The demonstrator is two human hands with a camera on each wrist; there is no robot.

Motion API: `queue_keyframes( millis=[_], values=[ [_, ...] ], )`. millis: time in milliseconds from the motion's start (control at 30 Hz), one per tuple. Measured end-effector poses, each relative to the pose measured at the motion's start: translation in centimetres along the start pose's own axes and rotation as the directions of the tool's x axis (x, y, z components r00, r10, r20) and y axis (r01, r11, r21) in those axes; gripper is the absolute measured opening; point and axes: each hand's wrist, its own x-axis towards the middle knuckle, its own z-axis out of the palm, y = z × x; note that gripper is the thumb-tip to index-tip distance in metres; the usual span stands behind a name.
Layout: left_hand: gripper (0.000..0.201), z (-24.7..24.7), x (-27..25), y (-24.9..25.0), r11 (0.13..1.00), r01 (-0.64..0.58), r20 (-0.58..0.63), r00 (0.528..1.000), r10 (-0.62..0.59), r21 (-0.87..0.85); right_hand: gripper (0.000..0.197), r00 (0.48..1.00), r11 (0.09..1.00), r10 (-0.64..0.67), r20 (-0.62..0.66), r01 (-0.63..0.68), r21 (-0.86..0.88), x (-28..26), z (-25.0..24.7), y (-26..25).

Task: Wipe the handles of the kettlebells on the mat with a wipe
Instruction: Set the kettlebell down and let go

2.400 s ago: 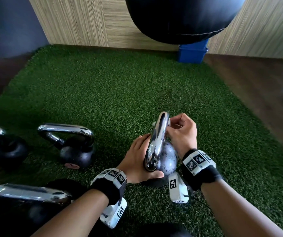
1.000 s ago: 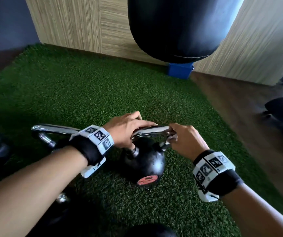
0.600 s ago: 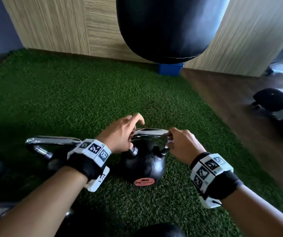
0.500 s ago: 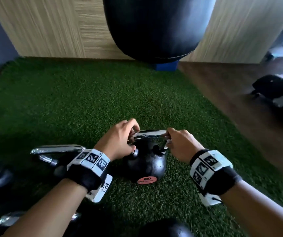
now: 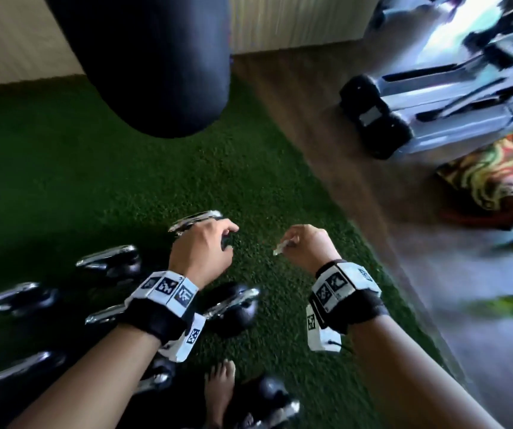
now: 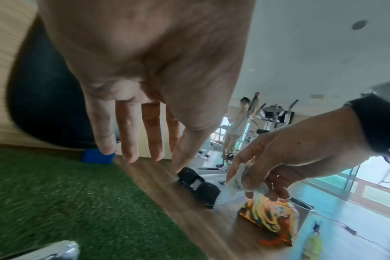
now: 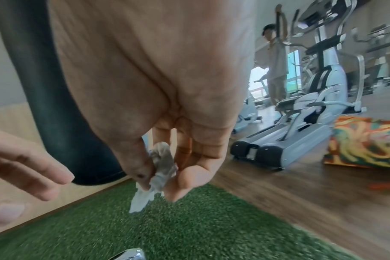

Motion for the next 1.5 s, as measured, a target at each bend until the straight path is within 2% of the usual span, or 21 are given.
queue_keyframes(
  millis=[100,200,367,433,533,667,800,867,900,1067,1200,1367,1500],
  values=[
    [0.036,-4.7,-4.2,8.4,0.996,-0.087,0.058,0.995,0.085,0.033,0.018,0.994,0.992,0.09,-0.066,-0.084,0.092,-7.5,-6.8,0.4],
    [0.042,-8.6,-8.7,15.7,0.984,-0.177,0.123,0.977,0.173,0.021,0.021,0.963,0.964,0.215,-0.162,-0.183,0.194,-15.0,-12.9,1.1],
    [0.047,-11.2,-15.7,25.5,0.942,-0.336,0.253,0.913,0.32,0.019,0.013,0.866,0.905,0.398,-0.303,-0.316,0.286,-26.6,-19.7,4.7],
    [0.046,-11.0,-18.0,28.9,0.914,-0.405,0.289,0.877,0.383,0.017,0.006,0.801,0.856,0.492,-0.341,-0.373,0.357,-31.1,-21.1,7.0],
    [0.046,-9.5,-21.2,33.8,0.834,-0.552,0.389,0.768,0.509,-0.001,0.005,0.665,0.747,0.646,-0.375,-0.448,0.492,-38.2,-22.2,10.6],
    [0.046,-6.4,-26.2,40.3,0.678,-0.735,0.537,0.563,0.628,-0.022,0.012,0.442,0.578,0.811,-0.384,-0.499,0.645,-48.1,-22.0,15.3],
    [0.045,-2.2,-33.0,46.3,0.519,-0.853,0.642,0.368,0.672,-0.054,0.017,0.232,0.438,0.898,-0.374,-0.55,0.711,-58.0,-20.8,20.0],
    [0.045,-0.1,-36.9,49.0,0.466,-0.882,0.677,0.301,0.672,-0.071,0.016,0.151,0.39,0.917,-0.369,-0.529,0.754,-62.5,-20.1,22.3],
    [0.045,0.9,-38.9,50.2,0.448,-0.891,0.686,0.281,0.671,-0.073,0.016,0.124,0.373,0.923,-0.363,-0.518,0.77,-64.7,-19.8,23.6],
    [0.044,6.6,-48.0,55.1,0.453,-0.889,0.721,0.27,0.638,-0.067,0.013,0.072,0.307,0.948,-0.311,-0.474,0.825,-73.6,-18.0,30.1],
    [0.043,10.5,-53.0,57.7,0.48,-0.874,0.741,0.277,0.612,-0.07,0.014,0.092,0.281,0.958,-0.271,-0.476,0.834,-77.7,-17.2,34.7],
    [0.036,15.3,-55.0,60.2,0.539,-0.84,0.777,0.299,0.553,-0.06,0.021,0.091,0.24,0.971,-0.222,-0.436,0.868,-78.6,-17.1,39.9],
    [0.038,20.4,-54.0,62.1,0.585,-0.81,0.783,0.334,0.525,-0.046,0.015,0.092,0.185,0.983,-0.161,-0.41,0.893,-76.8,-16.6,45.1]
  ],
)
